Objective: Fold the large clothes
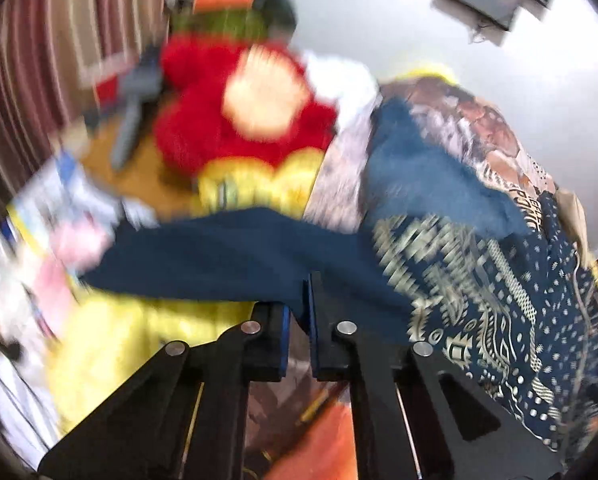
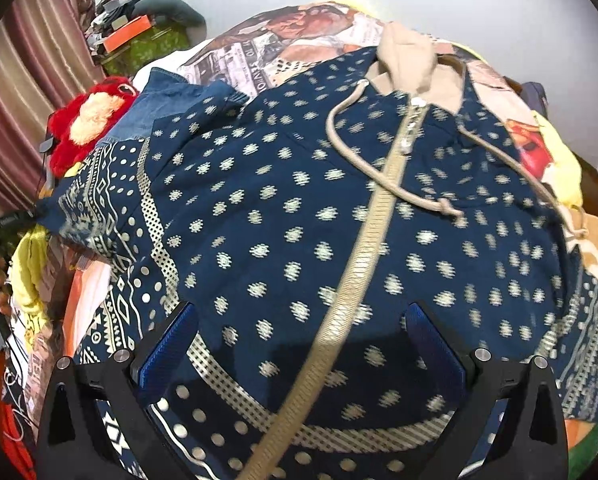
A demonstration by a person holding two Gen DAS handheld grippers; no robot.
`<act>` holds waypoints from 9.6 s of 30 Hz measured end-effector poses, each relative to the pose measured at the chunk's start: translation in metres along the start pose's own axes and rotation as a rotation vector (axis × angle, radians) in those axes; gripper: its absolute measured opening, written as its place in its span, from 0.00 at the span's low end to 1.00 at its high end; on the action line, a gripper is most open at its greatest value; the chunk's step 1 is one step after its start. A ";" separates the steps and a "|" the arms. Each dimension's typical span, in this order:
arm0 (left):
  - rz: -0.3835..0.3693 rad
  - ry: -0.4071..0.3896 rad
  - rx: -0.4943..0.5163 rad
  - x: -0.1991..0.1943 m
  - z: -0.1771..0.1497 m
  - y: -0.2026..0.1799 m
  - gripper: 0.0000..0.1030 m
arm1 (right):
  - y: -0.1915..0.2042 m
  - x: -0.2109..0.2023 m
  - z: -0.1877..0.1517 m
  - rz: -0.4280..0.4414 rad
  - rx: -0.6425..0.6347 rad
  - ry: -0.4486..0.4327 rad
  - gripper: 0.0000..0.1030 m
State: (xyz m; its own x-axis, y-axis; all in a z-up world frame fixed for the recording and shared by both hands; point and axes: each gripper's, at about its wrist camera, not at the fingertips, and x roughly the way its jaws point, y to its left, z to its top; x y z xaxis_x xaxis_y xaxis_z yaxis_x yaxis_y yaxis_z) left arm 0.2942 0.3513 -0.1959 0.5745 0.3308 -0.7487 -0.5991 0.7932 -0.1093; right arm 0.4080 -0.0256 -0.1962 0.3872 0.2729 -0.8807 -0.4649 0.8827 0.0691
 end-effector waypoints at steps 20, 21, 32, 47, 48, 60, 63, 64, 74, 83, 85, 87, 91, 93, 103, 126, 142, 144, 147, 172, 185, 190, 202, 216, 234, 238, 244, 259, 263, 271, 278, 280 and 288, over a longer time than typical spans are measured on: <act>-0.382 0.013 0.620 -0.048 -0.041 -0.315 0.03 | -0.098 -0.085 -0.031 -0.061 0.143 -0.116 1.00; -0.391 0.053 0.638 -0.042 -0.053 -0.323 0.03 | -0.104 -0.088 -0.034 -0.070 0.149 -0.117 1.00; -0.406 0.259 0.689 -0.019 -0.140 -0.334 0.17 | -0.138 -0.096 -0.065 -0.094 0.228 -0.094 1.00; -0.415 0.164 0.462 -0.061 -0.055 -0.213 0.63 | -0.099 -0.078 -0.050 -0.053 0.168 -0.086 1.00; -0.405 0.164 0.443 -0.056 -0.047 -0.205 0.63 | -0.095 -0.076 -0.048 -0.051 0.162 -0.086 1.00; -0.539 0.404 0.057 0.040 -0.032 -0.126 0.63 | -0.067 -0.037 -0.023 -0.031 0.113 -0.045 1.00; -0.598 0.456 -0.043 0.061 -0.038 -0.125 0.62 | -0.063 -0.029 -0.018 -0.023 0.109 -0.040 1.00; -0.601 0.460 -0.063 0.065 -0.039 -0.125 0.62 | -0.063 -0.026 -0.017 -0.019 0.111 -0.037 1.00; -0.341 0.305 0.093 0.064 -0.021 -0.154 0.10 | -0.069 -0.021 -0.023 -0.020 0.124 -0.016 1.00; -0.262 0.013 0.312 -0.029 0.021 -0.215 0.08 | -0.101 -0.056 -0.040 -0.047 0.158 -0.063 1.00; -0.304 -0.049 0.366 -0.062 0.028 -0.240 0.08 | -0.112 -0.066 -0.043 -0.055 0.173 -0.079 1.00; -0.370 -0.091 0.418 -0.091 0.034 -0.272 0.08 | -0.124 -0.076 -0.048 -0.061 0.196 -0.098 1.00; -0.488 -0.123 0.490 -0.132 0.034 -0.327 0.08 | -0.148 -0.094 -0.056 -0.069 0.245 -0.128 1.00; -0.552 -0.108 0.529 -0.144 0.026 -0.360 0.08 | -0.159 -0.102 -0.061 -0.075 0.267 -0.140 1.00; -0.605 0.092 0.798 -0.102 -0.067 -0.469 0.08 | -0.208 -0.123 -0.088 -0.130 0.325 -0.151 1.00; -0.620 0.146 0.690 -0.102 -0.055 -0.397 0.60 | -0.217 -0.098 -0.068 -0.059 0.348 -0.122 1.00; -0.209 0.265 0.602 0.037 -0.075 -0.254 0.63 | -0.134 -0.003 -0.030 -0.277 0.055 -0.012 1.00; -0.208 0.240 0.606 0.037 -0.077 -0.250 0.64 | -0.137 0.002 -0.033 -0.318 0.030 0.008 1.00; -0.206 0.224 0.635 0.036 -0.081 -0.250 0.64 | -0.154 -0.001 -0.036 -0.301 0.096 0.021 1.00; -0.409 0.137 0.770 -0.033 -0.103 -0.386 0.64 | -0.346 -0.139 -0.176 -0.155 0.713 -0.075 0.99; -0.422 0.171 0.766 -0.019 -0.116 -0.402 0.64 | -0.398 -0.086 -0.211 0.073 1.076 -0.086 0.72; -0.429 0.170 0.752 -0.022 -0.113 -0.397 0.64 | -0.397 -0.071 -0.202 -0.023 1.096 -0.115 0.54; -0.445 0.121 0.707 -0.046 -0.100 -0.372 0.64 | -0.371 -0.103 -0.132 -0.234 0.894 -0.227 0.08; -0.461 0.016 0.611 -0.088 -0.053 -0.308 0.64 | -0.186 -0.174 0.014 -0.150 0.368 -0.442 0.08; -0.398 0.096 0.564 -0.086 -0.061 -0.223 0.64 | -0.066 0.002 -0.032 -0.024 0.233 0.112 0.08; -0.407 0.095 0.592 -0.091 -0.069 -0.229 0.64 | -0.062 -0.006 -0.051 -0.039 0.182 0.105 0.08; -0.432 0.090 0.624 -0.103 -0.076 -0.249 0.64 | -0.062 -0.027 -0.081 -0.016 0.139 0.114 0.08; -0.617 0.141 0.808 -0.124 -0.096 -0.411 0.64 | -0.197 -0.153 -0.093 -0.205 0.272 -0.156 0.08; -0.662 0.241 0.887 -0.110 -0.128 -0.469 0.64 | -0.235 -0.164 -0.106 -0.276 0.306 -0.165 0.08; -0.687 0.389 1.034 -0.087 -0.196 -0.554 0.64 | -0.279 -0.153 -0.131 -0.281 0.390 -0.143 0.08; -0.600 0.278 1.122 -0.079 -0.218 -0.575 0.41 | -0.291 -0.137 -0.149 -0.260 0.437 -0.115 0.08; -0.595 0.253 1.130 -0.079 -0.214 -0.574 0.22 | -0.291 -0.135 -0.150 -0.254 0.443 -0.109 0.08; -0.671 0.112 0.929 -0.108 -0.139 -0.537 0.09 | -0.277 -0.135 -0.135 -0.240 0.420 -0.116 0.08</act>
State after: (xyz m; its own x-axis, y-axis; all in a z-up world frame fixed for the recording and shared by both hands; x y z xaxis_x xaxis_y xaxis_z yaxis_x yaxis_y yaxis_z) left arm 0.4762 -0.1813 -0.1480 0.5413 -0.3105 -0.7814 0.4774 0.8785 -0.0183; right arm 0.3765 -0.3587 -0.1597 0.5416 0.0628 -0.8383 -0.0004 0.9972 0.0744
